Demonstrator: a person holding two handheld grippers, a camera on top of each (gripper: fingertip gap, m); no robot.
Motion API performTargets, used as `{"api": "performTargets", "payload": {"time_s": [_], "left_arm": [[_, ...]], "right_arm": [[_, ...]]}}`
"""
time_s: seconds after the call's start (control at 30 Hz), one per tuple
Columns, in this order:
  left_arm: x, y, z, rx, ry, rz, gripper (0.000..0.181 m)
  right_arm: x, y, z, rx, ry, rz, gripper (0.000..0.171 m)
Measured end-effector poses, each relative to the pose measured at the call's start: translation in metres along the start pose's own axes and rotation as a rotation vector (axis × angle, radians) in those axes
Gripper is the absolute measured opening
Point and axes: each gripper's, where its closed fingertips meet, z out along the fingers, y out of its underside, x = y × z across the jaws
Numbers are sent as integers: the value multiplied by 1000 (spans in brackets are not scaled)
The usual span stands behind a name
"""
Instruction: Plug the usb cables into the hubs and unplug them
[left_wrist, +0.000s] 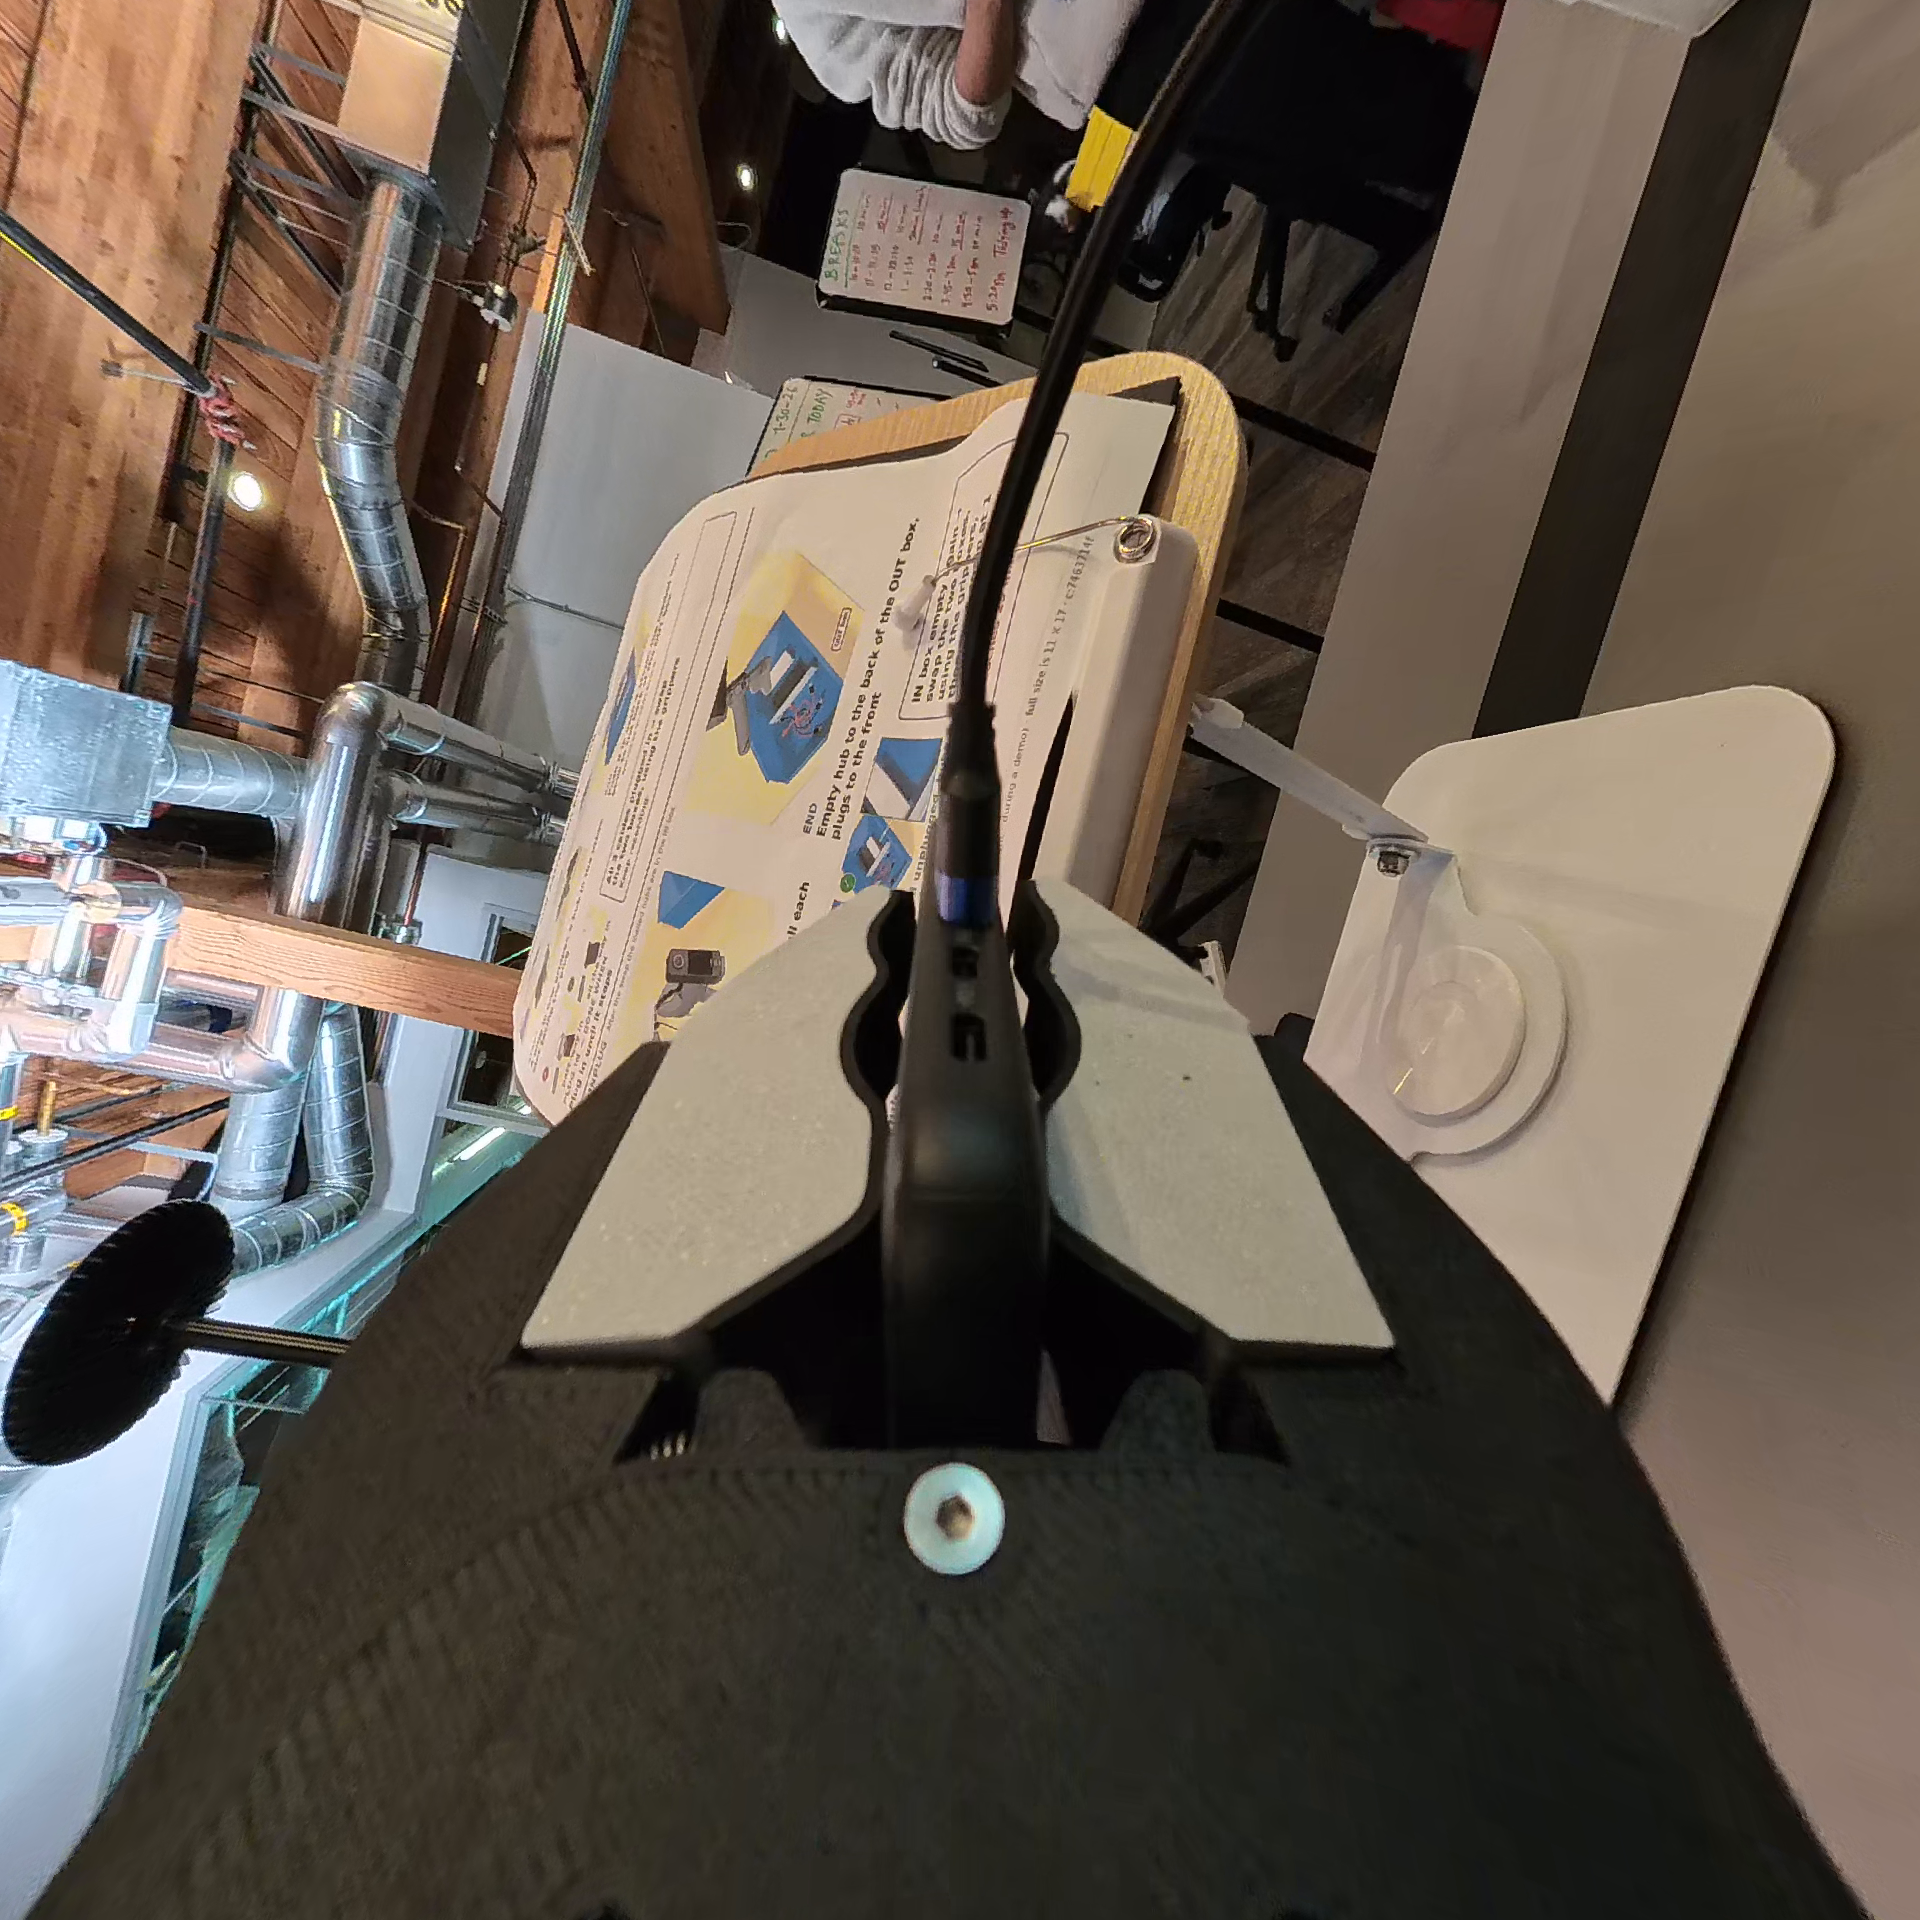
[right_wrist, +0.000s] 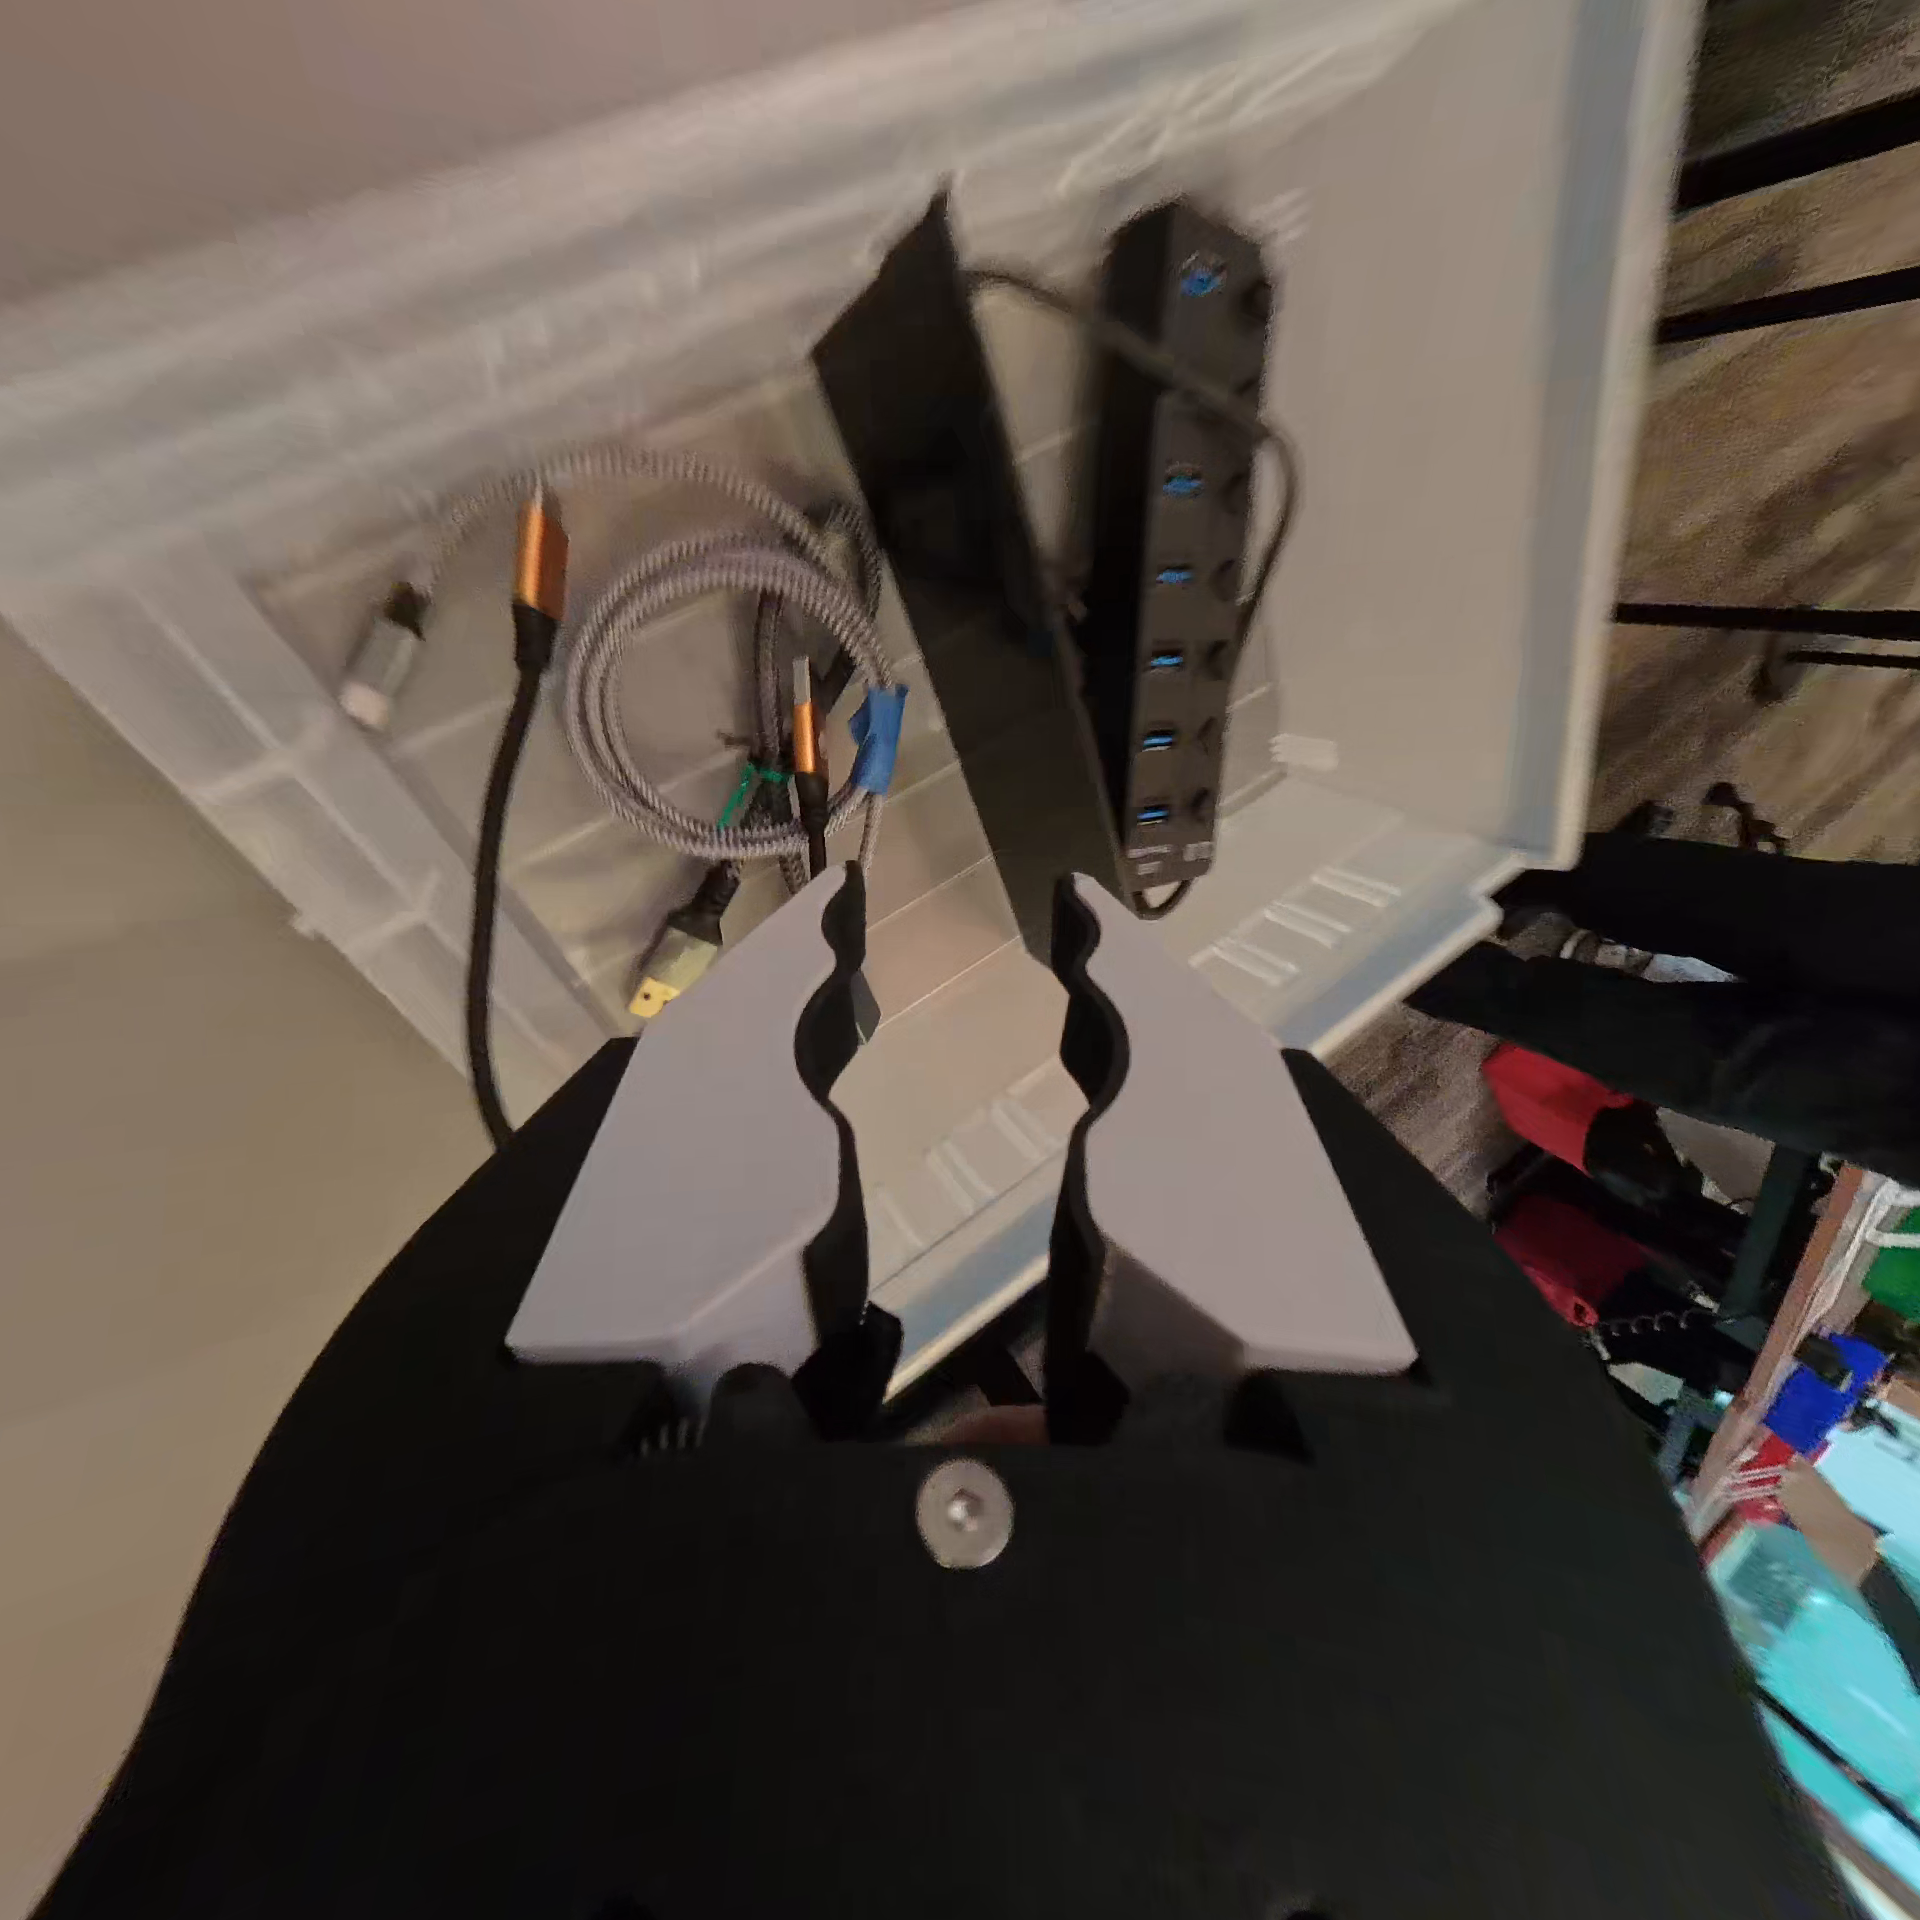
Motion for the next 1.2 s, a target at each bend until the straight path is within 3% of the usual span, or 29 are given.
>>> {"api": "performTargets", "payload": {"time_s": [0.07,0.2,0.4,0.6,0.73,0.9,1.2], "left_arm": [[0,-1,0,6,3,-7,19],[-2,-7,-2,29,4,-36,19],[-7,-22,-6,47,-29,-4,19],[-8,-27,-8,37,-37,67,19],[-6,-25,-8,4,-3,99,19],[-5,-23,-11,-9,38,108,20],[0,-25,-7,-22,40,137,20]], "right_arm": [[-4,-26,-35,123,37,49,36],[-33,-122,-119,505,114,101,29],[-92,-271,-201,1026,-43,214,39],[-106,-365,-198,1180,-238,294,37],[-110,-402,-168,1163,-322,285,33],[-110,-425,-147,1188,-409,341,32],[-115,-435,-149,1272,-488,392,13]]}}
